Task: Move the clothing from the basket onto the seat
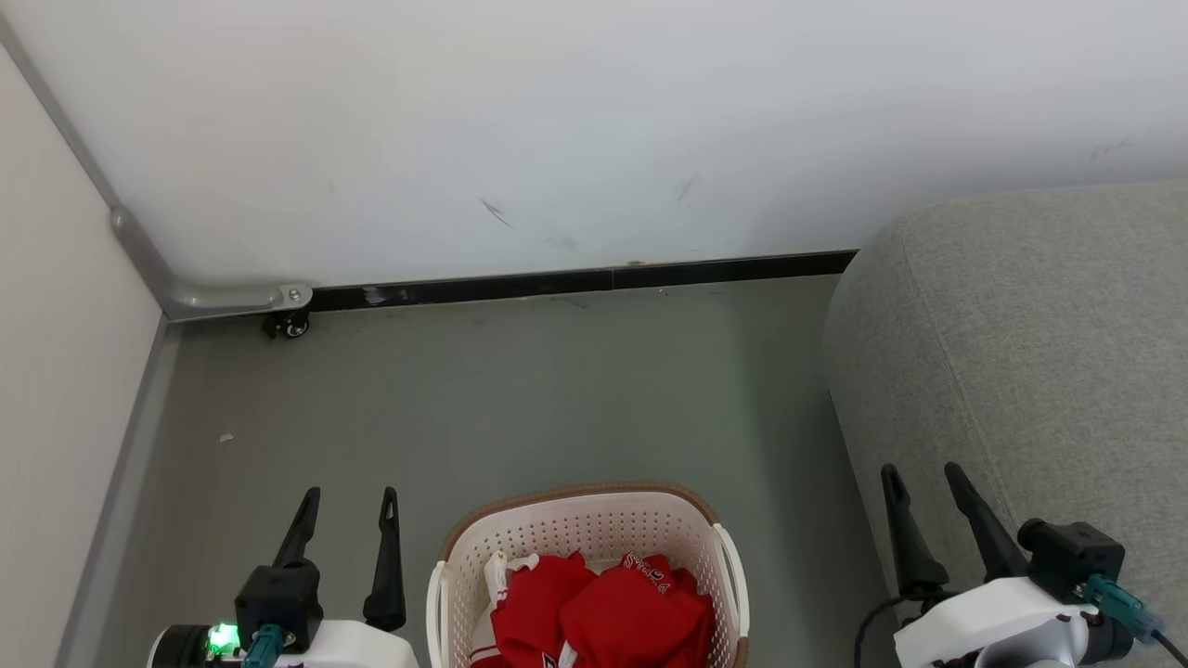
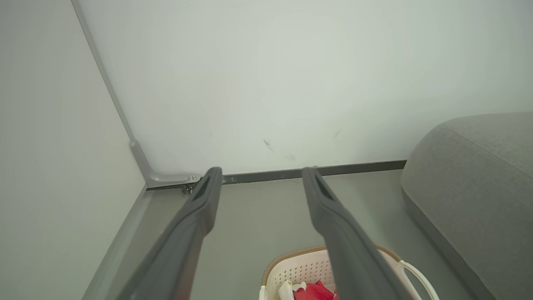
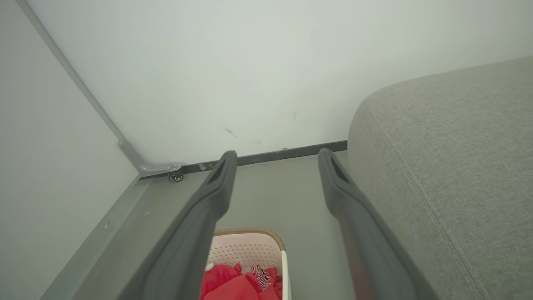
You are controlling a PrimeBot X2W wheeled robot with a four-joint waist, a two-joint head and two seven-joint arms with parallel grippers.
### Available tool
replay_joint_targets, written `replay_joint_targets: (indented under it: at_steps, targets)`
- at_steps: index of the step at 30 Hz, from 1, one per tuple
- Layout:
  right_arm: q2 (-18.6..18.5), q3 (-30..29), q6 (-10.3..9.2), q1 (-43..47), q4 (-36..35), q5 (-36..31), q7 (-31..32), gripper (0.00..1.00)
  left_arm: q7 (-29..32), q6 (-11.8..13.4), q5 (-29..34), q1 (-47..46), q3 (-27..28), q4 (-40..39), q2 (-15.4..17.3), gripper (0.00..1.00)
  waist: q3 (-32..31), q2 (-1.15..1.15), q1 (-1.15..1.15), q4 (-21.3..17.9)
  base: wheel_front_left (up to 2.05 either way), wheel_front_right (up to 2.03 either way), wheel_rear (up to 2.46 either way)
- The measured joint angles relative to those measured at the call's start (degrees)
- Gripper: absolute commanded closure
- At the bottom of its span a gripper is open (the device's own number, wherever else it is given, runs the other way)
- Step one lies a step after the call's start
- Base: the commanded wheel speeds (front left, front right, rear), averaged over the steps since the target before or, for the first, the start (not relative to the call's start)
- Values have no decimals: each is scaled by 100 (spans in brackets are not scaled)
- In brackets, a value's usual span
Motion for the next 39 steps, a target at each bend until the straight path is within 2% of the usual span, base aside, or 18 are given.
replay_joint_targets:
  at_steps: [28, 39]
  targets:
    - [21, 4, 0, -7, -54, -101, 97, 0, 0, 58, 3, -163, -38, 129, -11, 0, 169, 0, -1, -24, 0, 0, 0]
    - [27, -59, 0, -7, -238, -123, 89, 0, 0, -9, 56, -483, -142, 293, 9, 0, 383, 0, -1, -101, 0, 0, 0]
